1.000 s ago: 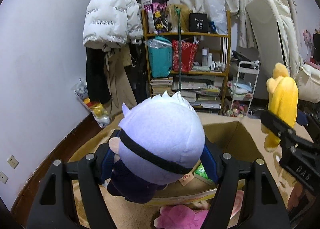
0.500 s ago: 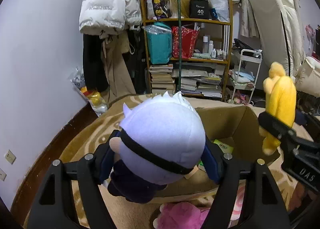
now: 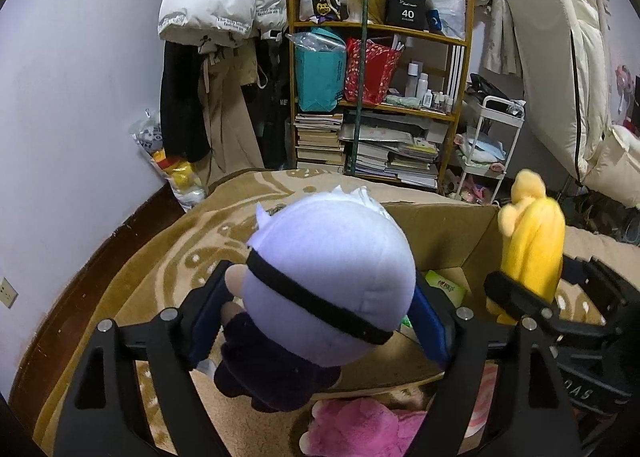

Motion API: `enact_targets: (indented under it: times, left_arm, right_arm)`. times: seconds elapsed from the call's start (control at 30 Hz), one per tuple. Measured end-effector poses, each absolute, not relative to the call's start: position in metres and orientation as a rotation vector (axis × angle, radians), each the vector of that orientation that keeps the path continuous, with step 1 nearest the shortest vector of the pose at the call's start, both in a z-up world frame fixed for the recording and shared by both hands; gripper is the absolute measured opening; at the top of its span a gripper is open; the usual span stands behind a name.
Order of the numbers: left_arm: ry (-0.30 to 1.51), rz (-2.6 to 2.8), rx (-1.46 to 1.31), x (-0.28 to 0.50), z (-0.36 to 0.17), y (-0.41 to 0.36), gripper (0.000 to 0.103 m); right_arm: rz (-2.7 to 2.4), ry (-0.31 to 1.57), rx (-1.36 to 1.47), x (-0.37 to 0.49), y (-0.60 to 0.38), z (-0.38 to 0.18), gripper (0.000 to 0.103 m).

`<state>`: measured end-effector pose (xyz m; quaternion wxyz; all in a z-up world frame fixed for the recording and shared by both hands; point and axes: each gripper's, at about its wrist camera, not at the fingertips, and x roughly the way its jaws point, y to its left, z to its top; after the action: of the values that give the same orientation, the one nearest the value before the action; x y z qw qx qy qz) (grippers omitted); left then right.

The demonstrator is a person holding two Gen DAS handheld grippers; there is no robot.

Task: Organize soft objects
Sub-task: 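Lower plush doll into box with left tool while right tool drops duck in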

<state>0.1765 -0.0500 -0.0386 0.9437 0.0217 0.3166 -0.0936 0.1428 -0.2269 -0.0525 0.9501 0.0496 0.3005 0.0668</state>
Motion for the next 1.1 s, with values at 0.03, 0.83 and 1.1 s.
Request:
enact_targets:
  times: [0.03,0.83,1.1]
  left_arm:
    - [0.65,-0.192,0.045,0.178,-0.039,-0.049,0.085]
    - [0.671,-0.201,0.023,0.19,-0.033,-0.043,0.1]
    - [0.677,-0.181,0.04,0.186,-0.029,-0.037,0.101]
  right_arm:
    - [0.137,0.618,0.105,0.144,-0.227,-0.054,0.08]
    - [0.171,0.685,0.056,0.151,-0.219,-0.072,0.092]
    - [0.182,0.654,0.072,0.145,-0.221,-0.062,0.1]
